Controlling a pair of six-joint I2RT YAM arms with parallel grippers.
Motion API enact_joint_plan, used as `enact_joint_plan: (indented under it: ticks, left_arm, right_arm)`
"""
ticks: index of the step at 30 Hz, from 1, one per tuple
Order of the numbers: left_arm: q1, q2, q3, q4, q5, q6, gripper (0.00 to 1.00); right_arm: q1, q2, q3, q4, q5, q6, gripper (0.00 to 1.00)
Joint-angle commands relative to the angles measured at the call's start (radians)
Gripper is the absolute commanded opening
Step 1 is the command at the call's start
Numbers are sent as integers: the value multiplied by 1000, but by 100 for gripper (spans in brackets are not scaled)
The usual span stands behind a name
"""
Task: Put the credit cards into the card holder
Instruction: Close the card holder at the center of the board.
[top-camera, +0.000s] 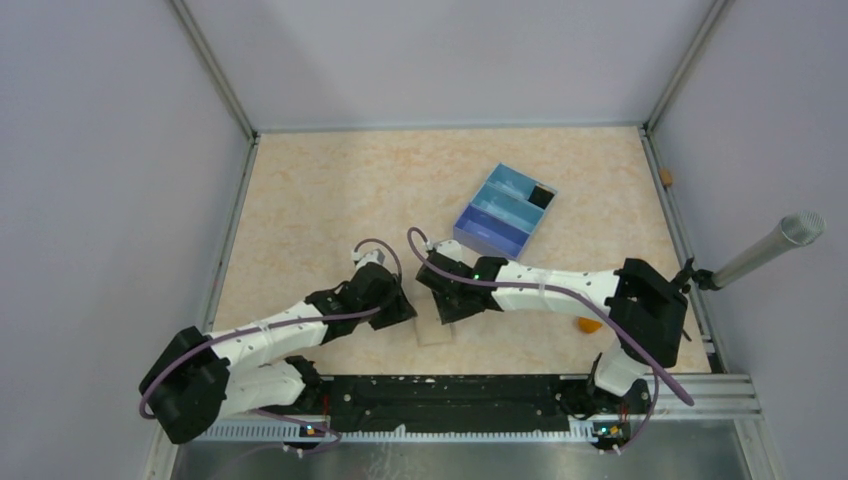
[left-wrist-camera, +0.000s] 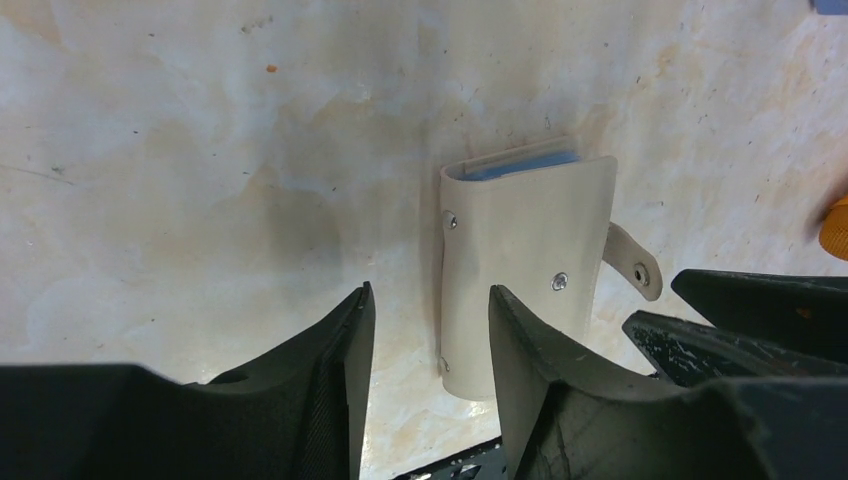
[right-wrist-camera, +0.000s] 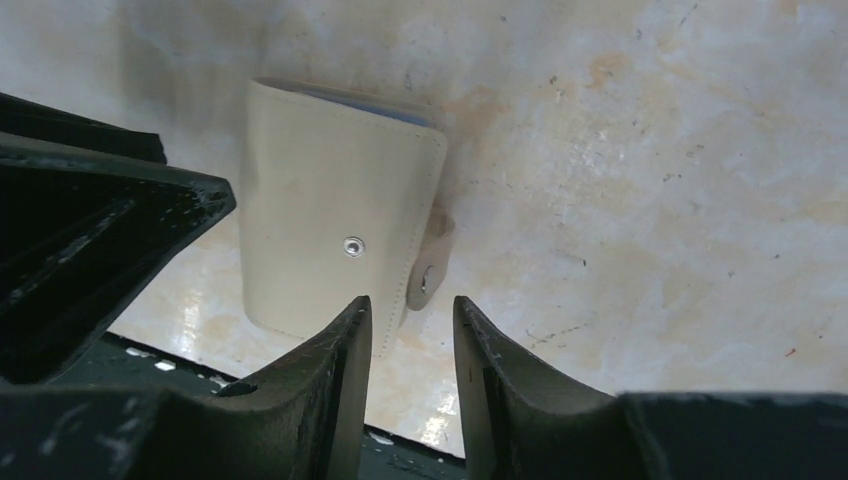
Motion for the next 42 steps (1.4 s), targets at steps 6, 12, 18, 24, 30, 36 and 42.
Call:
enact_joint_plan:
  ticks: [6,12,18,24,30,36,42]
  left_arm:
    - [1,54,-20,108,47,-15,45]
    - [0,91,-20,124,47,-17,43]
    - [-9,112,-18,132,47,-22,42]
    - [-16,115,-22,132,47,-27,42]
    - [-16,114,-23,130,47,-29,41]
    - [-20,121,-25,122,47,-31,38]
    - [-33,141,-16,90,21,-40,36]
  right_arm:
    - [-20,15,39,-39,63,-6,27]
    - [-23,23,40,-27,63,-22,18]
    - [-24,25,28,-24,53,-21,8]
    - [-28,38,21,-23,54,-19,7]
    - [-28,44,17,-16,58,-17,9]
    - [-28,24,12,-9,44,-10,0]
    - [-29,15,-7,55,-31,-18,0]
